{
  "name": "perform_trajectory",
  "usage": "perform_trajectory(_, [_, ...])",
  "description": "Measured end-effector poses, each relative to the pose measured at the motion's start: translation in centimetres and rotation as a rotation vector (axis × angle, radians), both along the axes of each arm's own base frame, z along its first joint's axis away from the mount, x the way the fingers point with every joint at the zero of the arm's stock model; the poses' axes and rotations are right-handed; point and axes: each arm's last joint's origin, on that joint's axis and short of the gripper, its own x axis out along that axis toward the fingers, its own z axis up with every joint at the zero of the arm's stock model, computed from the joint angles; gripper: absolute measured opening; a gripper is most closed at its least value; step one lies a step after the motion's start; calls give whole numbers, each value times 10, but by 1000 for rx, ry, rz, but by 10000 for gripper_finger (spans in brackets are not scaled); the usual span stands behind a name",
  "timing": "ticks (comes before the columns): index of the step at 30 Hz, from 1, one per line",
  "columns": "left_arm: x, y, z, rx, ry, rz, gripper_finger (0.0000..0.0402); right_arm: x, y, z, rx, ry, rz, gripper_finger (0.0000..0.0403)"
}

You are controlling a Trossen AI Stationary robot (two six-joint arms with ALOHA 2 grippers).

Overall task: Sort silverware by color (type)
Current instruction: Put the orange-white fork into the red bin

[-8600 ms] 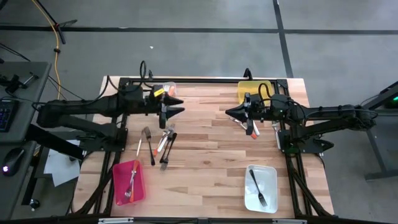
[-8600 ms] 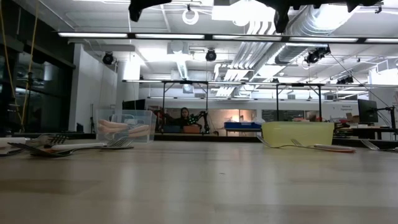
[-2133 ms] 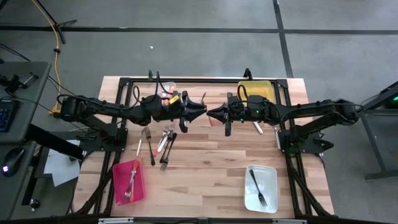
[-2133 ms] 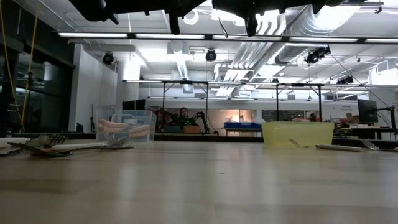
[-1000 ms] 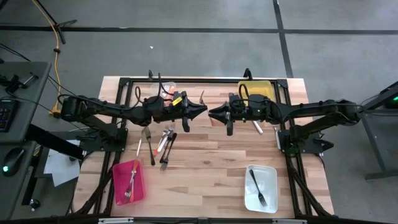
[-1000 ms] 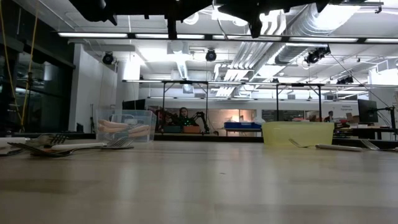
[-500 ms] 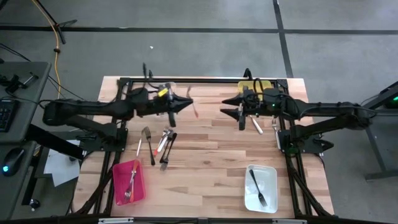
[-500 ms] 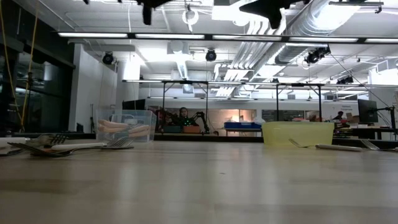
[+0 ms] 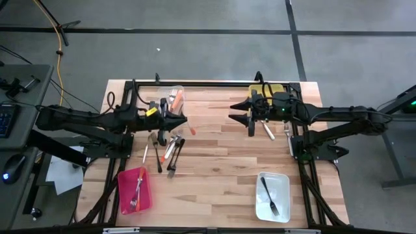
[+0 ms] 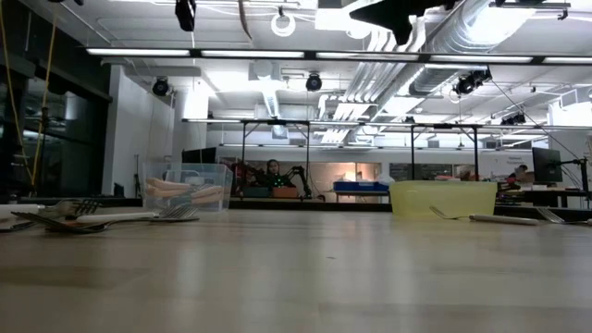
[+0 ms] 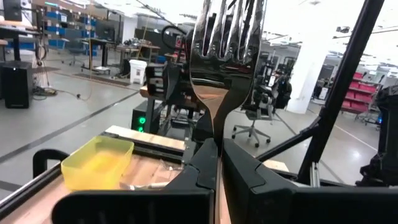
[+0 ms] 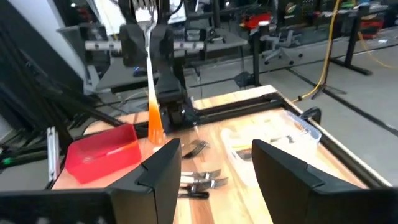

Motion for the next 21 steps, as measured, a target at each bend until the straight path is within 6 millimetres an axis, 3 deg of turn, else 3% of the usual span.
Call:
perform_trajectory(4, [0, 0, 0, 0, -2, -1, 0, 2, 0, -1, -16, 4, 23, 155])
perform_trajectory(10, [0, 0, 0, 0, 0, 0, 0, 2, -1, -2, -43, 19, 0, 18])
perform_trajectory(21, [0, 0, 0, 1, 2, 0, 0, 1, 2, -6, -107, 62, 63, 2])
